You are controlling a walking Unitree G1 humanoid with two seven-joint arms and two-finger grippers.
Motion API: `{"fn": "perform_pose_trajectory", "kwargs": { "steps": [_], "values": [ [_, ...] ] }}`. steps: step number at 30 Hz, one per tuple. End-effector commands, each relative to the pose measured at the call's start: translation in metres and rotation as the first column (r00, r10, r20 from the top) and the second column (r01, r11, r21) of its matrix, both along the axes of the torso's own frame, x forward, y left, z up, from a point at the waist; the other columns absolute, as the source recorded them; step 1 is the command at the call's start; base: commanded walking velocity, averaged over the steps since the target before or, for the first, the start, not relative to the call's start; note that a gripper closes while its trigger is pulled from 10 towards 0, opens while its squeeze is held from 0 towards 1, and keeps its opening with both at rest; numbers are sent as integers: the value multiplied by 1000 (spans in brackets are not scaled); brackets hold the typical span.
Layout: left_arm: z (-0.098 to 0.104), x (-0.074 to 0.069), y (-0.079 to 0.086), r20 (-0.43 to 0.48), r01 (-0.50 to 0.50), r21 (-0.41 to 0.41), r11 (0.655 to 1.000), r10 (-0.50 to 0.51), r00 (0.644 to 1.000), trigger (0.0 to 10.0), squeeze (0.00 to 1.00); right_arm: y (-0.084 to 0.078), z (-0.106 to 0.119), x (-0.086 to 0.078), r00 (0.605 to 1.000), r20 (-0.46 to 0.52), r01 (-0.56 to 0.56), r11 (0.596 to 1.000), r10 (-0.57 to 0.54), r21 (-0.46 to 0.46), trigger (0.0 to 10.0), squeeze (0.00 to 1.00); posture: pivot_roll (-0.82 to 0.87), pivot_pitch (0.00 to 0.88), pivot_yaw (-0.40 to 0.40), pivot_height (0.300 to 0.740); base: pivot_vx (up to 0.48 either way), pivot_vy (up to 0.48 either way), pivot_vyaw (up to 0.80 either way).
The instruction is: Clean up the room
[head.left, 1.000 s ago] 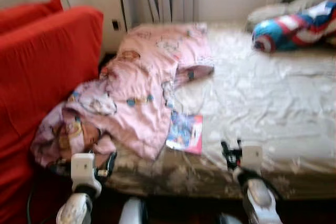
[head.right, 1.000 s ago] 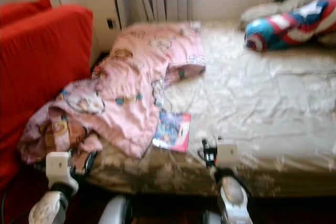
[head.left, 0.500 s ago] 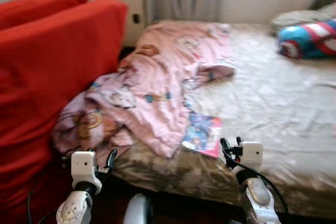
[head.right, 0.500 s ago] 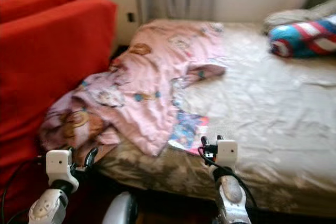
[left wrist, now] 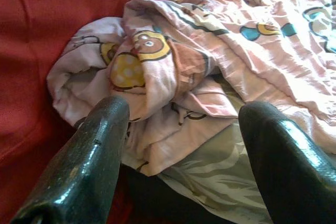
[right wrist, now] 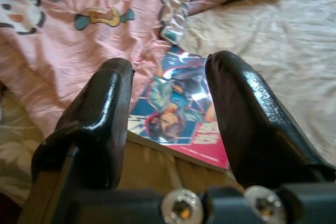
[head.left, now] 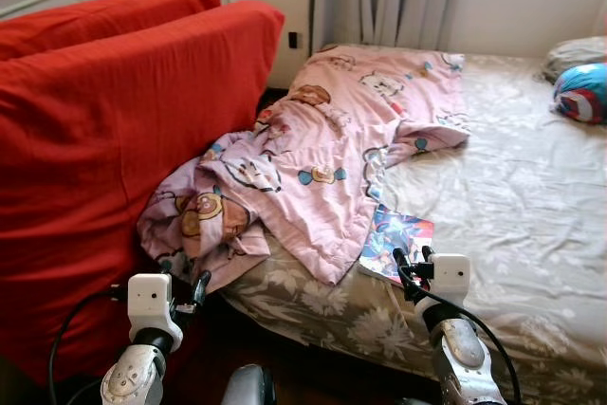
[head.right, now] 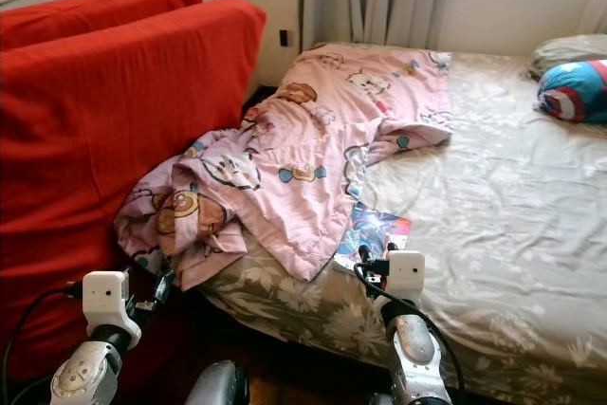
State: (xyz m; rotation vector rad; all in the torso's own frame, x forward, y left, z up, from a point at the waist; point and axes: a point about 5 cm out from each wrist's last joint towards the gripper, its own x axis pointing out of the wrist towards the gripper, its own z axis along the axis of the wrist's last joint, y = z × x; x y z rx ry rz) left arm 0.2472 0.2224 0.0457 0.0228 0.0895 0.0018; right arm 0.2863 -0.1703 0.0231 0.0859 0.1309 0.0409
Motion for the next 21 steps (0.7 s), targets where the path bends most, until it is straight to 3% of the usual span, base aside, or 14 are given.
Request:
{"fn": "perform_pose_trajectory", "kwargs": {
  "steps": [1, 4, 21],
  "values": [
    [5, 3, 1, 15, 7, -2, 1000, -7, 1000, 10000, 0, -2, 1, 2, 1000, -2, 17, 1000, -17, 6, 10000, 0, 57, 8, 29, 605, 0, 0, 0],
    [5, 3, -1, 14, 14, -5, 1000, -14, 1000, 10000, 0, -4, 1, 2, 1000, -3, 28, 1000, -27, 5, 10000, 0, 56, 18, 30, 605, 0, 0, 0],
    [5, 4, -2, 10, 24, -13, 1000, -24, 1000, 10000, 0, -9, 0, 2, 999, -10, 50, 999, -50, -10, 10000, 0, 49, 41, 31, 605, 267, 0, 0]
  ]
}}
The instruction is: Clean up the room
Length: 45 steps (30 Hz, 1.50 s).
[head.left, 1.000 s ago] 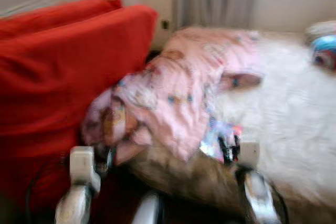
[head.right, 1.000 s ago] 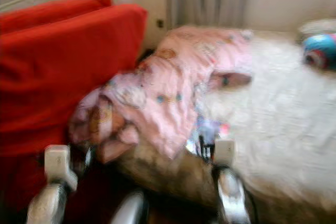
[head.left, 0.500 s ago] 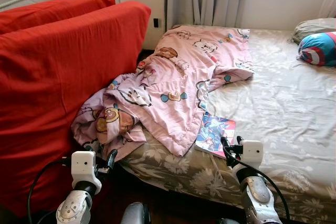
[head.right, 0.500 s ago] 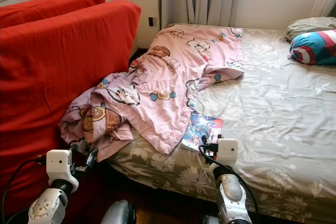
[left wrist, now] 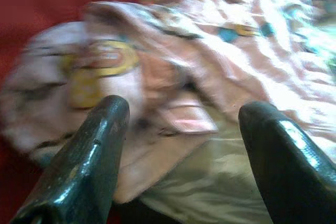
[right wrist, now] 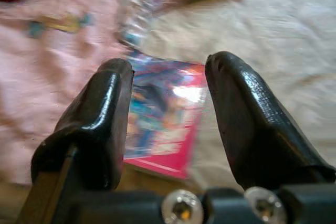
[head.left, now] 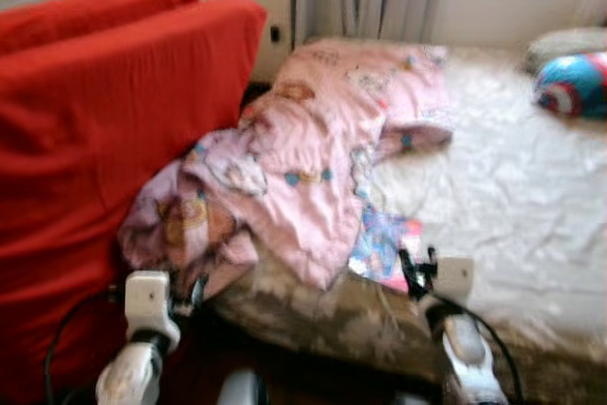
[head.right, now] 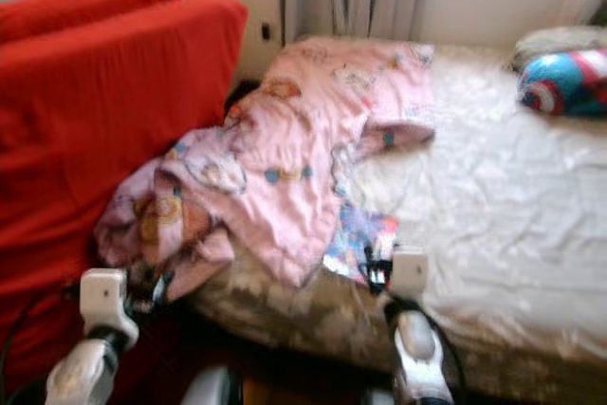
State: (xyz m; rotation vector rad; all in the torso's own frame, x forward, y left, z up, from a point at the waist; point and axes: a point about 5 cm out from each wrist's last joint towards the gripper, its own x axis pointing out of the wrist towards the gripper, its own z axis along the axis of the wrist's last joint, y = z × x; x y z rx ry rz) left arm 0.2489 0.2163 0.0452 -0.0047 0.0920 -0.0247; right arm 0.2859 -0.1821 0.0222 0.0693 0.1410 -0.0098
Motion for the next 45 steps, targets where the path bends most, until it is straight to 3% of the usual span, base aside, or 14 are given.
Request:
{"fn": "perform_pose_trajectory", "kwargs": {
  "steps": [1, 13, 25, 32, 37, 38, 41, 43, 44, 45],
  "values": [
    [6, 3, 4, 14, -2, 15, 1000, 2, 1000, 10000, 0, 3, 1, 3, 1000, 2, 1, 1000, -1, 11, 10000, 0, 49, 40, 31, 605, 285, 0, 0],
    [8, 1, 4, 19, 1, 15, 1000, -1, 1000, 10000, 0, 7, 2, 5, 1000, -5, -9, 1000, 9, 15, 10000, 0, 46, 59, 35, 605, 256, 0, 0],
    [22, -5, 10, 51, -6, 25, 1000, 5, 999, 10000, 0, 15, -4, 13, 994, -96, -51, 998, 53, 20, 10000, 0, 117, 190, 38, 605, 0, 0, 0],
    [33, -7, 14, 64, -33, 29, 999, 31, 997, 10000, 0, 20, -11, 15, 983, -183, 21, 998, -10, 61, 10000, 0, 161, 295, 61, 605, 0, 0, 0],
    [30, -13, 10, 43, -34, 21, 999, 33, 999, 10000, 0, 18, -10, 17, 978, -197, 93, 984, -62, 150, 10000, 0, 168, 346, 63, 605, 0, 0, 0],
    [30, -15, 10, 39, -35, 18, 999, 34, 999, 10000, 0, 18, -10, 18, 979, -195, 98, 981, -65, 165, 10000, 1000, 170, 361, 60, 605, 0, 0, 0],
    [31, -21, 8, 37, -36, 16, 999, 35, 999, 10000, 0, 19, -6, 21, 983, -174, 88, 978, -55, 188, 10000, 1000, 184, 381, 52, 605, 0, 0, 0],
    [32, -24, 8, 32, -43, 19, 999, 42, 999, 10000, 0, 22, 0, 26, 989, -144, 59, 980, -32, 191, 10000, 945, 189, 387, 49, 605, 0, 0, 0],
    [32, -25, 8, 30, -48, 20, 999, 47, 998, 10000, 0, 22, 2, 28, 991, -133, 54, 979, -28, 196, 10000, 0, 190, 387, 48, 605, 0, 0, 0],
    [33, -27, 9, 27, -55, 23, 998, 55, 998, 10000, 0, 22, 5, 30, 993, -119, 47, 978, -23, 204, 10000, 0, 194, 388, 48, 605, 0, 0, 0]
  ]
}}
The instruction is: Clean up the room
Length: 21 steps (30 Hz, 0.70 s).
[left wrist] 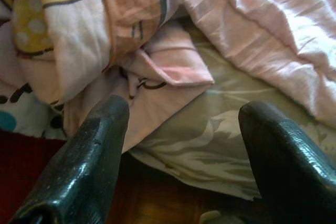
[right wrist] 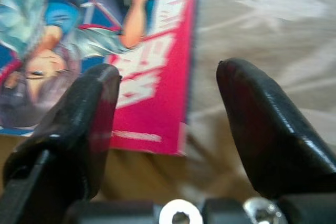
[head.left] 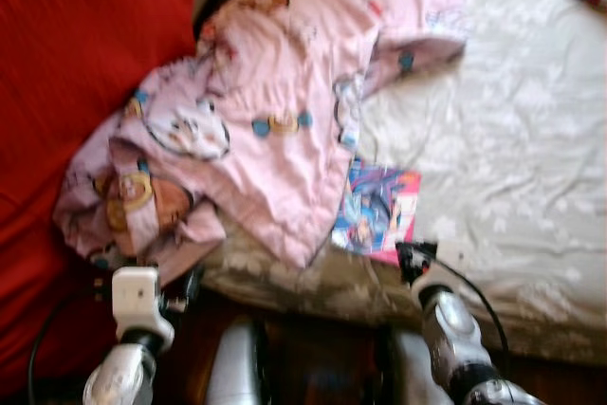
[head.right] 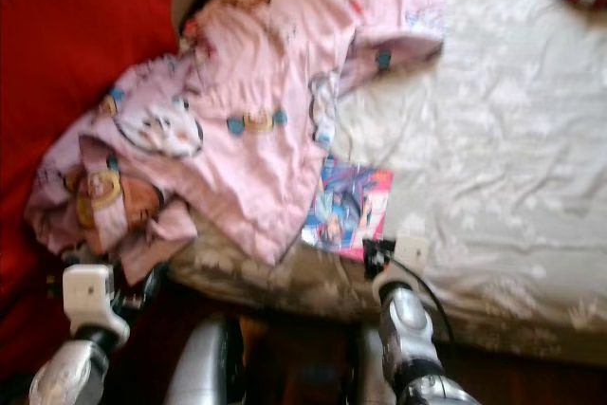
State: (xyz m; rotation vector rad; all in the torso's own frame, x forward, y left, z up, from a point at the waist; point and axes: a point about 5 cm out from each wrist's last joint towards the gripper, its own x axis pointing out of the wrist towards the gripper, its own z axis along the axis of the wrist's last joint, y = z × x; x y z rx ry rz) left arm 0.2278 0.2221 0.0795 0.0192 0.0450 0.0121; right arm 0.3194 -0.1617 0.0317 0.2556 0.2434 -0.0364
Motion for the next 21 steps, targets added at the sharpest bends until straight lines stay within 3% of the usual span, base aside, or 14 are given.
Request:
{"fn": "perform_pose_trajectory", "kwargs": {
  "steps": [1, 9, 13, 21],
  "values": [
    [-2, -8, 5, -25, -28, 2, 1000, 28, 999, 10000, 0, 1, -3, -2, 1000, -5, -8, 999, 9, 33, 10000, 0, 194, 388, 48, 605, 0, 0, 0],
    [-1, -14, 10, -36, -42, 16, 999, 43, 998, 10000, 0, -7, -1, 1, 999, -13, 37, 993, -36, 115, 10000, 0, 213, 387, 58, 605, 0, 0, 0],
    [3, -14, 14, -40, -52, 37, 998, 54, 998, 10000, 0, -14, -9, -5, 997, -51, 72, 988, -65, 134, 10000, 0, 240, 377, 71, 605, 0, 0, 0],
    [12, -12, 18, -23, -42, 64, 997, 44, 999, 10000, 0, -8, -19, -12, 994, -97, 75, 974, -55, 213, 10000, 0, 274, 356, 97, 605, 0, 0, 0]
  ]
}}
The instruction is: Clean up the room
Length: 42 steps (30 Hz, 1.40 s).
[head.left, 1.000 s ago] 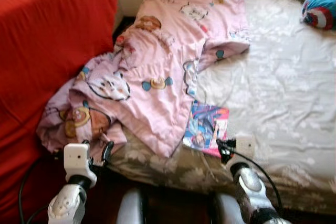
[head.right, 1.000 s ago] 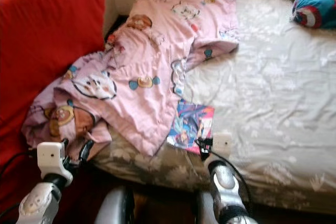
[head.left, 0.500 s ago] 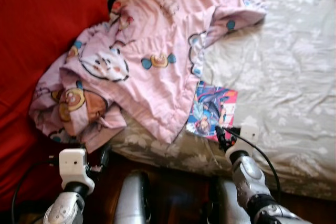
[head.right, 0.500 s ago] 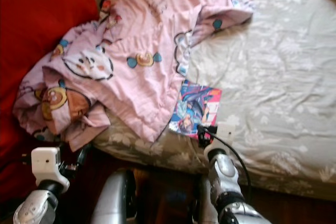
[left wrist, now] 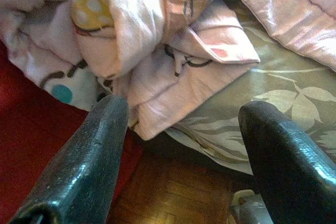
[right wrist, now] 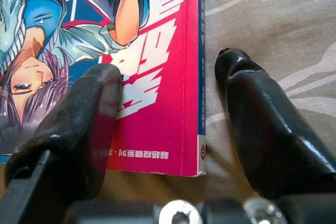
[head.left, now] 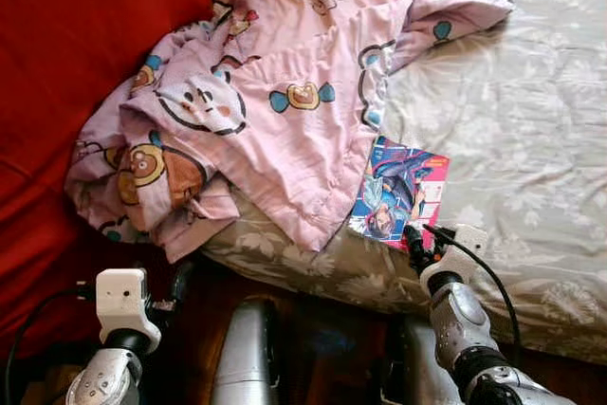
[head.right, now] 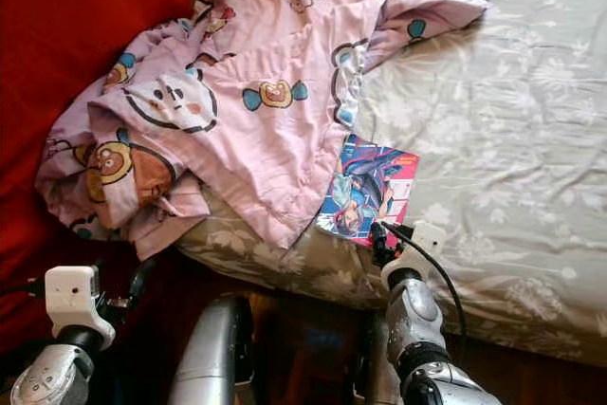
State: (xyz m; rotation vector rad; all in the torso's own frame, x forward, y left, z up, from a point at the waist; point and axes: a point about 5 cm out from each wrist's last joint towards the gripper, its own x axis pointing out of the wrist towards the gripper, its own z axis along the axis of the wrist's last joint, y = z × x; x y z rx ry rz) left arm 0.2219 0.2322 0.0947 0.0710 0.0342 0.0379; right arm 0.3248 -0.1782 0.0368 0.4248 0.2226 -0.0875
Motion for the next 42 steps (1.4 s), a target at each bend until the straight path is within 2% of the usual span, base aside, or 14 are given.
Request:
{"fn": "perform_pose_trajectory", "kwargs": {
  "steps": [1, 4, 7, 8, 9, 12, 14, 18, 27, 28, 29, 30, 31, 42],
  "values": [
    [-3, -5, 8, -34, -19, 12, 1000, 20, 999, 10000, 0, 10, -25, -18, 995, -100, -17, 997, 25, 77, 10000, 0, 273, 355, 98, 605, 0, 0, 0],
    [-2, -5, 8, -34, -19, 13, 1000, 19, 999, 10000, 0, 13, -26, -19, 995, -98, -21, 993, 33, 118, 10000, 0, 272, 352, 99, 605, 0, 0, 0],
    [-1, -7, 8, -38, -10, 23, 1000, 10, 999, 10000, 0, 18, -38, -27, 985, -161, -15, 973, 54, 232, 10000, 0, 285, 354, 108, 605, 0, 0, 0],
    [0, -7, 8, -39, -7, 31, 999, 8, 999, 10000, 0, 23, -42, -31, 983, -163, -29, 954, 81, 298, 10000, 0, 292, 354, 109, 605, 0, 0, 0],
    [0, -7, 8, -39, -7, 31, 999, 8, 999, 10000, 0, 23, -42, -31, 983, -163, -29, 954, 81, 298, 10000, 0, 292, 354, 109, 605, 0, 0, 0],
    [4, -8, 9, -35, 0, 48, 999, 2, 999, 10000, 0, 30, -49, -38, 977, -181, -35, 923, 113, 384, 10000, 0, 323, 357, 116, 605, 0, 0, 0],
    [5, -9, 10, -35, -3, 51, 999, 4, 999, 10000, 0, 31, -51, -41, 976, -184, -34, 911, 120, 410, 10000, 0, 329, 357, 119, 605, 0, 0, 0],
    [4, -12, 10, -47, 13, 62, 998, -10, 999, 10000, 0, 33, -61, -50, 953, -254, -61, 923, 167, 379, 10000, 0, 326, 351, 124, 605, 0, 0, 0],
    [5, -10, 9, -48, 15, 61, 998, -12, 999, 10000, 0, 28, -59, -49, 960, -229, -54, 906, 163, 419, 10000, 0, 326, 350, 118, 605, 0, 0, 0],
    [5, -10, 8, -48, 15, 61, 998, -12, 999, 10000, 0, 29, -57, -47, 962, -212, -65, 901, 171, 429, 3843, 0, 327, 349, 119, 605, 0, 0, 0],
    [5, -10, 8, -48, 15, 61, 998, -12, 999, 10000, 0, 29, -57, -47, 962, -212, -65, 901, 171, 429, 3843, 0, 327, 349, 119, 605, 0, 0, 0],
    [5, -10, 8, -49, 16, 61, 998, -13, 999, 10000, 0, 30, -56, -46, 964, -201, -72, 897, 175, 436, 1412, 0, 327, 349, 119, 605, 0, 0, 0],
    [5, -11, 8, -50, 19, 65, 998, -16, 999, 10000, 0, 30, -55, -45, 964, -198, -75, 897, 177, 437, 0, 0, 329, 348, 118, 605, 0, 0, 0],
    [5, -9, 8, -52, 24, 76, 997, -20, 998, 10000, 0, 33, -50, -41, 969, -159, -100, 893, 187, 438, 0, 0, 327, 341, 117, 605, 0, 0, 0]
  ]
}}
